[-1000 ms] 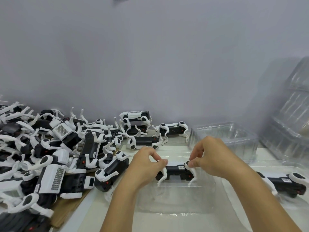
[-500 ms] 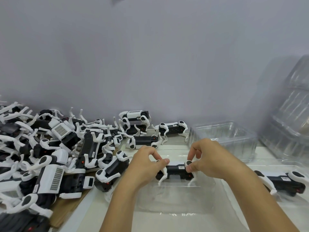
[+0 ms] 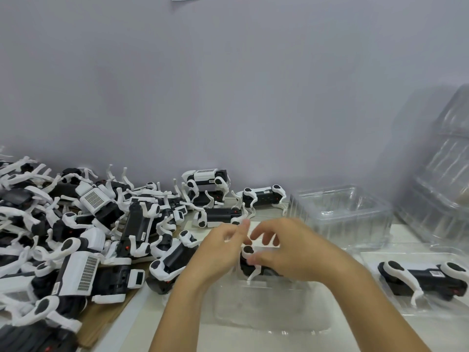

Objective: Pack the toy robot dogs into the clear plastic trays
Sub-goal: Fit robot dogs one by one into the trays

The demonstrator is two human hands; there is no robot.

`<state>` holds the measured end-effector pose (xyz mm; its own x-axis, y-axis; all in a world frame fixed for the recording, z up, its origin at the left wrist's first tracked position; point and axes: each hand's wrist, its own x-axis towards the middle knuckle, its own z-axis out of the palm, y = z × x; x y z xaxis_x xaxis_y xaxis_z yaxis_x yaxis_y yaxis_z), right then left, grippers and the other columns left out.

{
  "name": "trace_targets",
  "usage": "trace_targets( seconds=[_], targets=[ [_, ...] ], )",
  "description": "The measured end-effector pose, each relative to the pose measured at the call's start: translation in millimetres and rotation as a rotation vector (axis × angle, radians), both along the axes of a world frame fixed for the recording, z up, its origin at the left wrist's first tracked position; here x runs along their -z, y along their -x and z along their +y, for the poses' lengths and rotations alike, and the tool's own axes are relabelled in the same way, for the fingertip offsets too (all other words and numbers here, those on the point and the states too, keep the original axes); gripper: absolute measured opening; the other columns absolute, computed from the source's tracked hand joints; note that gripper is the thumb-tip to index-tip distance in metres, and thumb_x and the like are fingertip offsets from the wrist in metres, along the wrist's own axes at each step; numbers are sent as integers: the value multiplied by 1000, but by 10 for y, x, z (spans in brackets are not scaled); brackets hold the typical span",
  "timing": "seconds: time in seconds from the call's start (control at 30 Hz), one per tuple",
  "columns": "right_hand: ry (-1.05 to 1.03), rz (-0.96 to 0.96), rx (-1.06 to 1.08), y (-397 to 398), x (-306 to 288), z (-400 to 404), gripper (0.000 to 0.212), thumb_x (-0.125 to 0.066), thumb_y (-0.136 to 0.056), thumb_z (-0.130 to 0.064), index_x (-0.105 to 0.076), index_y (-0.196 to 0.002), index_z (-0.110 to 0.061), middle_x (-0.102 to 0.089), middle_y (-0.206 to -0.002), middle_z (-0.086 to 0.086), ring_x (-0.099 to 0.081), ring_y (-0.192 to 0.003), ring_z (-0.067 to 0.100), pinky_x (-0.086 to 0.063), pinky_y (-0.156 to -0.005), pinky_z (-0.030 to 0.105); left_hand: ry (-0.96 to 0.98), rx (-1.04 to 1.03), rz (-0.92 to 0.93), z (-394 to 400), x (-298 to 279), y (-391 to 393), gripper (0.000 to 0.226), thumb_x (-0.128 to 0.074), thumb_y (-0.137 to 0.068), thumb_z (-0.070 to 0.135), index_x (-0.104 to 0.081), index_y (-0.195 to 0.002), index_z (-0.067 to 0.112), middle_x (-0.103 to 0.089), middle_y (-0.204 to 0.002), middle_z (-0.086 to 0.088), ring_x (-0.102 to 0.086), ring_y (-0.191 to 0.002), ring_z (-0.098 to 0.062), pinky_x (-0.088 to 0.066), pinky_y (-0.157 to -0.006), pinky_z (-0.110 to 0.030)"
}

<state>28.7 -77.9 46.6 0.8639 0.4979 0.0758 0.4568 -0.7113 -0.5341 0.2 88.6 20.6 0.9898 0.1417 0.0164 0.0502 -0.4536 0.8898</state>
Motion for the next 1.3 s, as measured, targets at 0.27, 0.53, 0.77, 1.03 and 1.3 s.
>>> trace_targets(
  seconds=[0.27,0.53,0.77,1.03,1.3],
  targets=[
    [-29,-125,15,34,123,200,23,-76,-82,-39,-71,-102,-30,-62,-91,-14,-60,-83,8,-54,-76,32,175,-92,-58,-3,67,-57,38,-28,-105,47,-62,-96,31,-63,-107,21,-55,-113,-3,-38,-84,-22],
    [-72,-198,94,62,188,307,11,-72,-83,-32,-74,-91,-25,-64,-84,-9,-61,-78,13,-54,-73,34,213,-106,-28,-10,82,-79,28,-39,-103,32,-67,-102,32,-62,-112,21,-52,-113,2,-37,-80,-17],
    [-170,-117,60,15,209,239,11,-80,-81,-28,-78,-90,-22,-59,-74,-13,-56,-65,0,-42,-54,8,190,-94,13,1,112,-89,28,-42,-100,15,-64,-108,30,-60,-119,12,-49,-104,9,-35,-74,-13],
    [-170,-108,42,12,209,252,9,-78,-81,-29,-79,-82,-21,-67,-72,-4,-61,-67,8,-51,-58,21,158,-100,5,0,107,-83,23,-46,-100,22,-64,-110,30,-60,-118,14,-49,-102,11,-36,-74,-13],
    [-121,-25,106,-113,-38,-182,9,-79,-81,-23,-77,-84,-32,-70,-81,-11,-63,-73,1,-46,-63,9,133,-102,16,-5,95,-69,21,-47,-101,25,-65,-108,34,-61,-119,15,-52,-114,-3,-36,-76,-17]
  ],
)
